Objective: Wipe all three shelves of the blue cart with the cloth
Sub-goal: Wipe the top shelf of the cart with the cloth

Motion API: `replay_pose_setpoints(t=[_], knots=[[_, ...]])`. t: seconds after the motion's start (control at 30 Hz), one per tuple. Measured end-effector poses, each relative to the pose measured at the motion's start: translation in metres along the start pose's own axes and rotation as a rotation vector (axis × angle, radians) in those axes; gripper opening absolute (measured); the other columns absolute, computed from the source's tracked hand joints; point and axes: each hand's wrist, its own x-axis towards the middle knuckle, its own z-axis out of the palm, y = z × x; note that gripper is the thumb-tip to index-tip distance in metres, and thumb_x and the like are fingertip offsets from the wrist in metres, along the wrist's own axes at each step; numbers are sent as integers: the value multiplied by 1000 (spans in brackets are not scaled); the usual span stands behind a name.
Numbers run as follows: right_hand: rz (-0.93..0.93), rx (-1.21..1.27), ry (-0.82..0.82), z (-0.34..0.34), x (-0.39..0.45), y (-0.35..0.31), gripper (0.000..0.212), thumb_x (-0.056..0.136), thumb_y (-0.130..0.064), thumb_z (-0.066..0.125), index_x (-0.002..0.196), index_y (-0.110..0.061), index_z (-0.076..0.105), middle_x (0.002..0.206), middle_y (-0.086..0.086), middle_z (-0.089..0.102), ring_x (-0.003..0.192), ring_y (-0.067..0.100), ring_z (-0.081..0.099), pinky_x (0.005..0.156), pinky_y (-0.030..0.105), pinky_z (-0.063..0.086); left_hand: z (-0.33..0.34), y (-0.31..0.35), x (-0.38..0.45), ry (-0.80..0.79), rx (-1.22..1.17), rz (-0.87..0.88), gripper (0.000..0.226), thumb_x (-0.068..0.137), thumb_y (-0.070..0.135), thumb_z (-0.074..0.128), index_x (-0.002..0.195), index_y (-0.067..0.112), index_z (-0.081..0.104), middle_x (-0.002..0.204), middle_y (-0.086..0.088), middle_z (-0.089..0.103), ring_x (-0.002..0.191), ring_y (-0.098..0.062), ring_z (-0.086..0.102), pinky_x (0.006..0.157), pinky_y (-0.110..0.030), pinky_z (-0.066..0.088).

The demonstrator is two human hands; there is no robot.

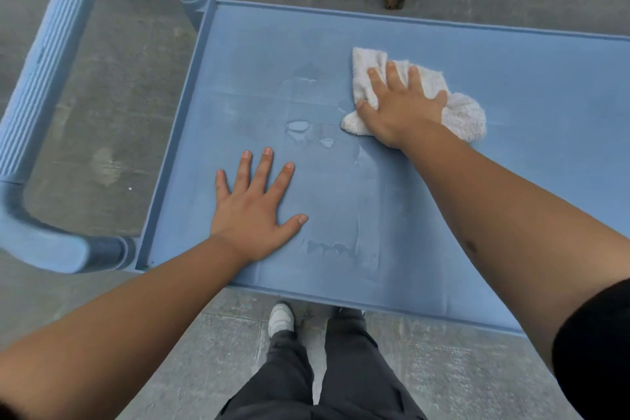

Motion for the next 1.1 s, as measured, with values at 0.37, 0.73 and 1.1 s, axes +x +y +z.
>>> replay_pose_setpoints(t=[0.37, 0.73, 1.1], knots=[[-56, 1, -42, 49, -125, -47, 69, 85, -72, 6, 149, -49, -6, 162, -12, -12, 150, 20, -10, 110, 67, 4, 2, -2, 2, 20, -12, 23, 84, 82, 80, 15, 153, 38, 0, 164, 0, -8, 148, -33, -9, 110, -67, 2], [-86, 53, -166, 68, -207, -61, 86, 74, -87, 4, 150, -46, -6, 162, -10, -14, 149, 19, -11, 112, 62, 4, 4, -4, 1, 29, -53, 52, 74, 87, 68, 12, 153, 37, -1, 164, -1, -7, 148, -33, -10, 109, -68, 0], [-302, -134, -32, 72, -178, -36, 79, 81, -85, 6, 149, -47, -8, 163, -8, -7, 150, 21, -8, 109, 66, 4, 3, -4, 0, 16, -35, 58, 75, 87, 68, 10, 153, 34, -4, 163, -3, -12, 147, -34, -14, 110, -68, 0]])
